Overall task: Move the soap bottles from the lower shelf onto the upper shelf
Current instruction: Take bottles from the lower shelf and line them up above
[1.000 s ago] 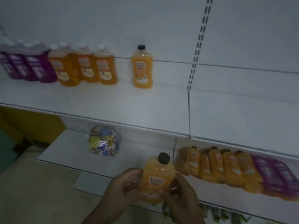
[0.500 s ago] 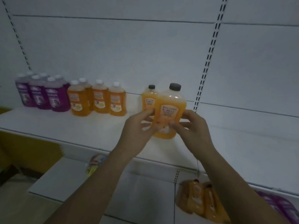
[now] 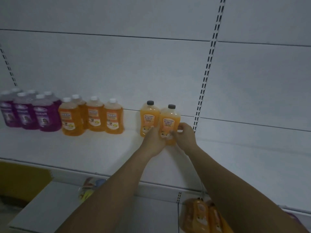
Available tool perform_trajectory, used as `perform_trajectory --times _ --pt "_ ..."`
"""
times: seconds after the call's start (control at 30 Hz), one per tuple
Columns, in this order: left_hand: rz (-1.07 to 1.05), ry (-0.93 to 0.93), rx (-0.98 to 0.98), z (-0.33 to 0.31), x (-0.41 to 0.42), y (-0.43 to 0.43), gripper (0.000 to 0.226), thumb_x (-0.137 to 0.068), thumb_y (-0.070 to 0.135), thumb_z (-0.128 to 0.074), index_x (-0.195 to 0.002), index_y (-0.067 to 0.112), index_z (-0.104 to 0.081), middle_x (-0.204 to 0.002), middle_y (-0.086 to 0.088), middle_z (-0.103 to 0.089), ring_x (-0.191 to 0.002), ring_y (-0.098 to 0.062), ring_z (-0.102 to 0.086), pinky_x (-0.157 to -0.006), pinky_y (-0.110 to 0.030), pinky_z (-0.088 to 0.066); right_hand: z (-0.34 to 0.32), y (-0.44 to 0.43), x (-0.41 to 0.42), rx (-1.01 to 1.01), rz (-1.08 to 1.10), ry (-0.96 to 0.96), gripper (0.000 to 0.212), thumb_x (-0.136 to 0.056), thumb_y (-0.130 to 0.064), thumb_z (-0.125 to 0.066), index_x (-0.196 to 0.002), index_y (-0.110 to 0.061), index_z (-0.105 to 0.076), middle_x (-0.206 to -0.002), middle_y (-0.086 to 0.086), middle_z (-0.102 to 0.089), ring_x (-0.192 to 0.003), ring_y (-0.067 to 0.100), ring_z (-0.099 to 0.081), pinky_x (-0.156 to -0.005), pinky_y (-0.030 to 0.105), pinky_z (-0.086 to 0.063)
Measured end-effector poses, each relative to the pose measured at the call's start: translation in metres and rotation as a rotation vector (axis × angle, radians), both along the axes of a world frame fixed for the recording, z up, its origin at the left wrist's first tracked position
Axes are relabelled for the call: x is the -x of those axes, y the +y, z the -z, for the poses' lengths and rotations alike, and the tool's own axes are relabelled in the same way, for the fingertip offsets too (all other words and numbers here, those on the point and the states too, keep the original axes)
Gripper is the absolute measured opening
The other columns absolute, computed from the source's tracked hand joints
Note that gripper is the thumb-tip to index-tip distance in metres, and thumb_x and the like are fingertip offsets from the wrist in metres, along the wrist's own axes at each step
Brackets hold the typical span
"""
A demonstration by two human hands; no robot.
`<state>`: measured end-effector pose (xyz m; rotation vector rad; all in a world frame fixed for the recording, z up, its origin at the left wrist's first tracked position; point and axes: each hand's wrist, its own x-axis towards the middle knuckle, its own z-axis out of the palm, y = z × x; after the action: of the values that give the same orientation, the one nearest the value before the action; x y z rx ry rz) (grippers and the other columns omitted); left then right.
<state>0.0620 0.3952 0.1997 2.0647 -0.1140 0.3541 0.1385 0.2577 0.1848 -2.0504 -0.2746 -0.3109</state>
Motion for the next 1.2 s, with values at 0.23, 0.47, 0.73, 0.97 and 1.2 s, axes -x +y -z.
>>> perform_trajectory --times 0.23,0.47,0.73,0.97,1.2 --pt "0.081 0.065 -0.033 0.010 -0.003 0.000 0.052 -0.098 0.005 -0.059 -0.146 0.023 -0.048 -0.137 0.009 -0.057 -0.115 -0.004 -0.050 -0.074 -0.001 -0.037 -0.003 0.011 -0.016 0.044 0.006 0.021 0.030 -0.094 -0.022 -0.071 -0.122 -0.012 -0.069 -0.116 0.002 -0.073 -0.102 0.016 -0.066 -0.080 0.025 -0.047" --pt "0.067 0.116 -0.030 0.013 -0.012 -0.002 0.056 -0.095 0.009 -0.063 -0.145 0.028 -0.048 -0.135 0.010 -0.056 -0.117 -0.011 -0.054 -0.076 -0.010 -0.039 -0.006 0.011 -0.014 0.118 0.033 0.016 0.017 -0.096 -0.023 -0.066 -0.108 -0.012 -0.064 -0.093 -0.005 -0.062 -0.076 0.004 -0.056 -0.058 0.013 -0.033" --pt "0.064 0.087 -0.068 -0.006 0.012 -0.005 0.047 -0.100 0.017 -0.059 -0.145 0.027 -0.049 -0.133 0.013 -0.057 -0.123 -0.011 -0.055 -0.080 -0.007 -0.038 -0.023 -0.001 0.003 0.284 0.008 0.088 0.036 -0.092 -0.039 -0.070 -0.110 -0.010 -0.059 -0.102 0.006 -0.063 -0.097 0.026 -0.063 -0.064 0.026 -0.043" --pt "0.052 -0.038 -0.148 -0.002 0.088 -0.034 0.057 -0.098 0.040 -0.065 -0.151 0.029 -0.047 -0.148 0.015 -0.055 -0.135 -0.001 -0.051 -0.116 -0.034 -0.042 -0.028 -0.082 0.123 0.344 -0.102 -0.074 0.066 -0.098 -0.049 -0.061 -0.154 -0.020 -0.042 -0.158 -0.004 -0.045 -0.144 0.012 -0.042 -0.115 0.024 -0.030" --pt "0.371 0.060 -0.174 0.044 0.182 -0.095 0.033 -0.095 0.050 -0.062 -0.127 0.041 -0.067 -0.117 0.031 -0.068 -0.112 0.010 -0.062 -0.096 -0.021 -0.051 0.020 -0.173 0.257 0.156 -0.125 -0.139 0.035 -0.101 -0.037 -0.061 -0.131 -0.021 -0.063 -0.122 -0.012 -0.066 -0.118 0.008 -0.061 -0.096 0.021 -0.048"
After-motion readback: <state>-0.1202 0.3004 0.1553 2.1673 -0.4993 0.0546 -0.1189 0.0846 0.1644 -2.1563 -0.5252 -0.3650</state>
